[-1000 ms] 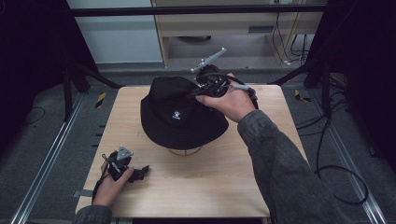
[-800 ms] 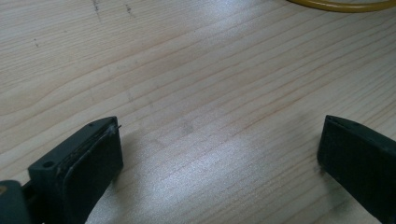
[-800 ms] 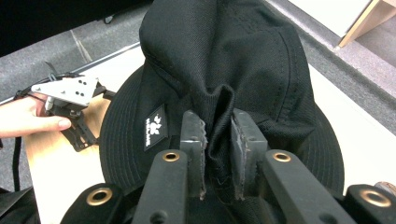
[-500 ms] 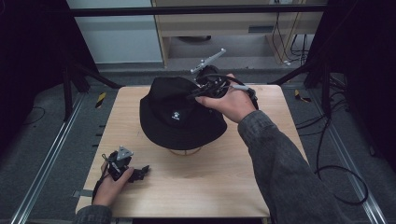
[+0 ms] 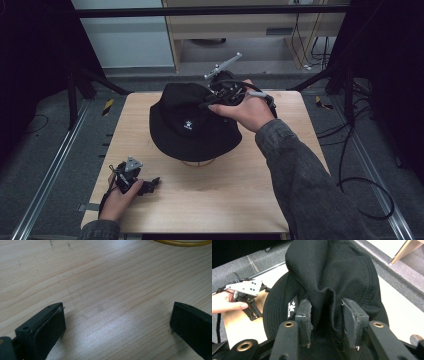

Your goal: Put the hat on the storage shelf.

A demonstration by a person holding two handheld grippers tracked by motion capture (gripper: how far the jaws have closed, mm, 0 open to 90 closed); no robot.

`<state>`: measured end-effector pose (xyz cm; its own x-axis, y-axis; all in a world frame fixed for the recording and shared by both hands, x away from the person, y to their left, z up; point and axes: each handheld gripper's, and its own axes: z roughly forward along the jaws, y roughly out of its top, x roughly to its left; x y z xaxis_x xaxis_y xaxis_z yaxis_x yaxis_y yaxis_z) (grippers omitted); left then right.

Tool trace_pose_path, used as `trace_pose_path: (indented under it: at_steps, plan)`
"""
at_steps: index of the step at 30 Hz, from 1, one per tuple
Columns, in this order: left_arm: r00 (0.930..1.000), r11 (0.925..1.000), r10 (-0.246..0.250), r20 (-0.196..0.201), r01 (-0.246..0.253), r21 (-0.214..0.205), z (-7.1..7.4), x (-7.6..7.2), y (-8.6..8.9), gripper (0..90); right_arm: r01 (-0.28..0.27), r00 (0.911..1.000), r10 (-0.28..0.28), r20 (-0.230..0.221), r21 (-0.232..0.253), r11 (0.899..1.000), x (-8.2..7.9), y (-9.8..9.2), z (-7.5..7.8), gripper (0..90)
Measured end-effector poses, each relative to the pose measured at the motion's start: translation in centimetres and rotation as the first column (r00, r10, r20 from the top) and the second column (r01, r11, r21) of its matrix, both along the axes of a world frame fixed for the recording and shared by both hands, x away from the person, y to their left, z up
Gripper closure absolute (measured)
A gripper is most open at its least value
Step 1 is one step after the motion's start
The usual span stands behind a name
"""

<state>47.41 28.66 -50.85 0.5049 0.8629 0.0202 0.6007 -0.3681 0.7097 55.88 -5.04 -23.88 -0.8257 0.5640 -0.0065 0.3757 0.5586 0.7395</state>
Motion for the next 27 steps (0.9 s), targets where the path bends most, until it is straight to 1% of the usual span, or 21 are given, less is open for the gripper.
trace_pose_path:
  at_steps: [1, 9, 16, 18, 20, 21, 22, 24, 27]
  plan:
    - [1.0, 1.0, 0.0, 0.0, 0.0, 0.0, 0.0, 0.0, 0.0, 0.0, 0.0, 1.0, 0.0, 0.0, 0.0, 1.0, 0.0, 0.0, 0.0, 59.0]
    - [1.0, 1.0, 0.0, 0.0, 0.0, 0.0, 0.0, 0.0, 0.0, 0.0, 0.009, 1.0, -0.009, 0.0, -0.011, 1.0, -0.22, 0.11, -0.04, 48.8]
    - [1.0, 1.0, 0.0, 0.0, 0.0, 0.0, 0.0, 0.0, 0.0, 0.0, 0.025, 0.9997, -0.025, 0.006, -0.009, 1.0, -0.44, -0.12, 0.04, 40.2]
    - [1.0, 1.0, 0.002, 0.001, -0.002, -0.002, -0.01, 0.0, -0.01, 0.0, 0.026, 0.9996, -0.026, 0.008, -0.008, 1.0, -0.49, -0.17, 0.05, 39.2]
    - [1.0, 1.0, 0.0, 0.0, 0.0, 0.0, 0.0, 0.0, 0.0, 0.0, 0.03, 0.9995, -0.03, 0.01, -0.007, 1.0, -0.59, -0.24, 0.06, 35.9]
    - [1.0, 1.0, 0.0, 0.0, 0.0, 0.0, 0.0, 0.0, 0.0, 0.0, 0.031, 0.9994, -0.031, 0.016, -0.008, 0.999, -0.63, -0.29, 0.09, 34.1]
    - [1.0, 1.0, 0.0, 0.0, 0.0, 0.0, 0.0, 0.0, 0.0, 0.0, 0.04, 0.9989, -0.04, 0.026, 0.0, 0.999, -0.71, -0.37, 0.21, 30.8]
    - [1.0, 1.0, 0.0, 0.0, 0.0, 0.0, 0.0, 0.0, 0.0, 0.0, 0.043, 0.9987, -0.043, 0.026, 0.004, 0.999, -0.77, -0.43, 0.31, 29.1]
    - [1.0, 1.0, -0.001, 0.0, 0.001, 0.001, 0.0, 0.0, 0.01, 0.0, 0.043, 0.9986, -0.044, 0.031, 0.016, 0.999, -0.95, -0.48, 0.55, 23.6]
